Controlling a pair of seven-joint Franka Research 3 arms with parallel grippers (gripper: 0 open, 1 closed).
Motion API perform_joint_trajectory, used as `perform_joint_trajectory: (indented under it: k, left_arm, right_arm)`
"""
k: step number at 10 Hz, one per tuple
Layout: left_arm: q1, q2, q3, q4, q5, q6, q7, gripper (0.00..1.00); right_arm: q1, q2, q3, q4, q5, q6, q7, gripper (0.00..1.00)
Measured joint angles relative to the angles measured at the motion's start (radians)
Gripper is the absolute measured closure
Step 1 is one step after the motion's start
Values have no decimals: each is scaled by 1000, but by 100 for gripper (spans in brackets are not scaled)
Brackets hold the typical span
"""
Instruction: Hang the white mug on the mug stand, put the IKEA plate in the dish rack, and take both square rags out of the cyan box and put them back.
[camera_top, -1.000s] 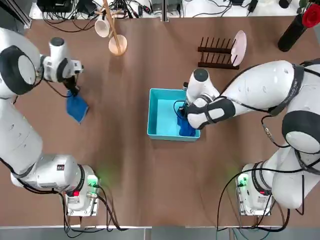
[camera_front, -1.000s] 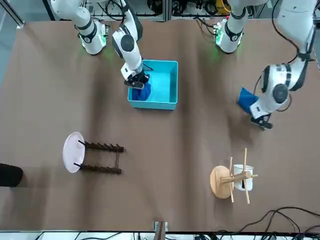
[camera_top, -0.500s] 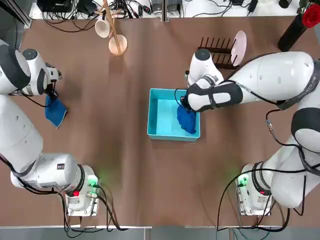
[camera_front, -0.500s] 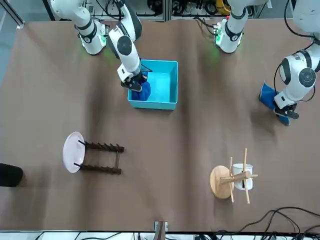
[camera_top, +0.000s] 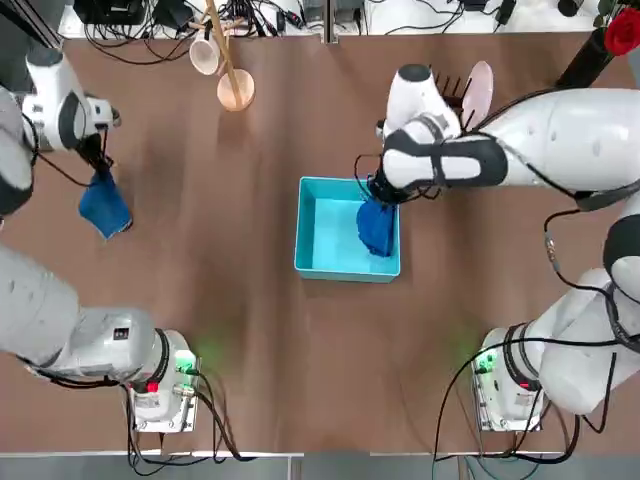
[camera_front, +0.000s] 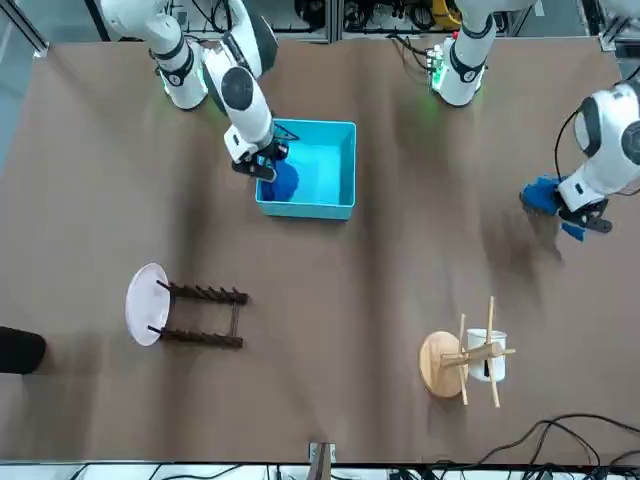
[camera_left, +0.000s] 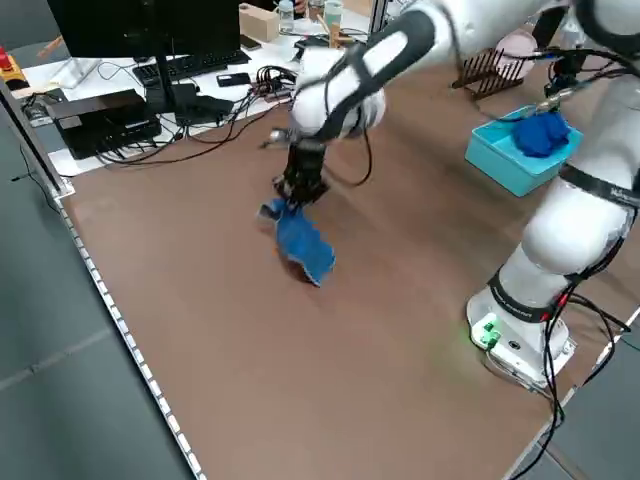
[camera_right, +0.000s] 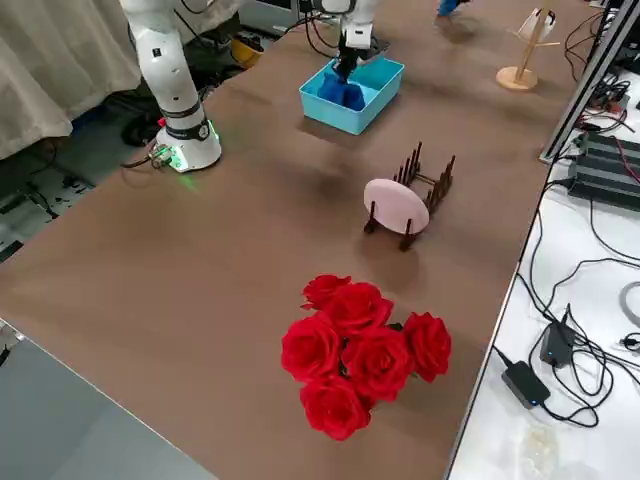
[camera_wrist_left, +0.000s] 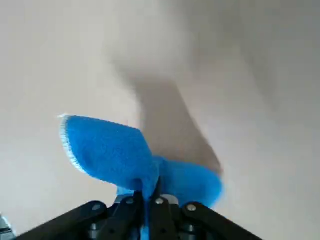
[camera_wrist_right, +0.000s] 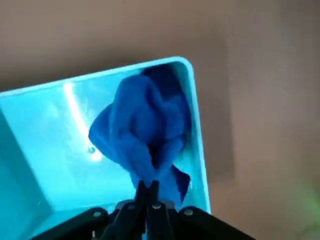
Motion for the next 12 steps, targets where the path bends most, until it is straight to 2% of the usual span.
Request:
perform_joint_trajectory:
  k: [2,3,5,7,9,12]
  left_arm:
    - [-5,-134,-171,-1,-4,-158,-119,95]
    - [-7,-187,-261,5,-44,-223,-165,95]
    - [-8,-267,-412,54,-222,-369,-226,95]
    - [-10,-299,-577,123,-336,-461,-376,95]
    - [-11,-270,-746,172,-439,-454,-533,95]
    - [-15,-79,-929,336,-453,-439,-765,95]
  right_arm:
    - [-61,-63,-1,81,-28,-185,-14,98]
    - [-102,-94,-2,134,-31,-288,-45,98]
    - [-185,-133,-3,236,-35,-472,-123,98]
    - [-266,-143,-5,300,-48,-575,-218,98]
    - [-321,-137,-6,276,-77,-564,-298,98]
    - [-365,-122,-6,84,-107,-349,-388,98]
